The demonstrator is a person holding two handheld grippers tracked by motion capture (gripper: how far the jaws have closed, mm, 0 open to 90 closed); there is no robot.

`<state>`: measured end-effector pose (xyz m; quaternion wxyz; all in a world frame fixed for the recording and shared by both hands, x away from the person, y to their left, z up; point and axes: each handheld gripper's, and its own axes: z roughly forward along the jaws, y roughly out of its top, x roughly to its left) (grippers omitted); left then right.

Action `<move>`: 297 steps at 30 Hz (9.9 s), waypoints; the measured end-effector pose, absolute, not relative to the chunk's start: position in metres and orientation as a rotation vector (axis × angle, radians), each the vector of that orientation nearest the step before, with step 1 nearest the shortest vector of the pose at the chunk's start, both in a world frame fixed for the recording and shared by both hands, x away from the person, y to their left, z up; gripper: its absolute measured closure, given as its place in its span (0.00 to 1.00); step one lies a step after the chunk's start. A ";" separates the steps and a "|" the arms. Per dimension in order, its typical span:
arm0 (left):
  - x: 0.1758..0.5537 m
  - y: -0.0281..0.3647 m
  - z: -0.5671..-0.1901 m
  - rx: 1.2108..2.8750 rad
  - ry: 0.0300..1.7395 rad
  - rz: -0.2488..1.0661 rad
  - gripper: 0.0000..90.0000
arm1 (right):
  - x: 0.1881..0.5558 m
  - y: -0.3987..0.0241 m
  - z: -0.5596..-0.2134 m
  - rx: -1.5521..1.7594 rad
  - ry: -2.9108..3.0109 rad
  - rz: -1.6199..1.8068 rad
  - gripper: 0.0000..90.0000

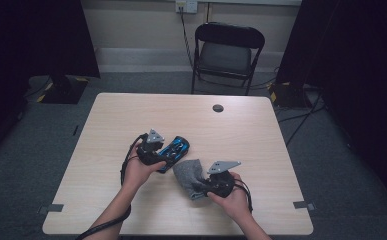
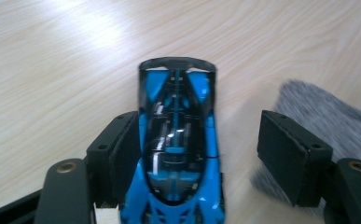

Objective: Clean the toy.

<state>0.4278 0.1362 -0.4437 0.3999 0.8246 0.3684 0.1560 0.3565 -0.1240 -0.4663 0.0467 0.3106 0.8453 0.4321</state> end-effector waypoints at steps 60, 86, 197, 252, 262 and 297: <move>0.392 0.035 -0.484 2.154 1.038 0.306 0.37 | 0.376 -0.205 -0.478 1.244 2.204 1.191 0.37; 0.388 0.055 -0.478 2.064 1.041 0.273 0.35 | 0.364 -0.172 -0.499 1.166 2.311 1.128 0.40; 0.358 0.201 -0.474 2.130 1.216 0.199 0.84 | 0.456 -0.014 -0.484 0.800 2.434 1.126 0.14; 0.353 0.205 -0.436 2.074 0.961 0.052 0.83 | 0.458 -0.016 -0.486 0.813 2.408 1.149 0.14; 0.357 0.226 -0.430 2.007 1.019 0.082 0.83 | 0.459 -0.016 -0.485 0.817 2.416 1.134 0.14; 0.386 0.242 -0.484 1.969 1.241 0.267 0.83 | 0.458 -0.017 -0.487 0.807 2.403 1.149 0.14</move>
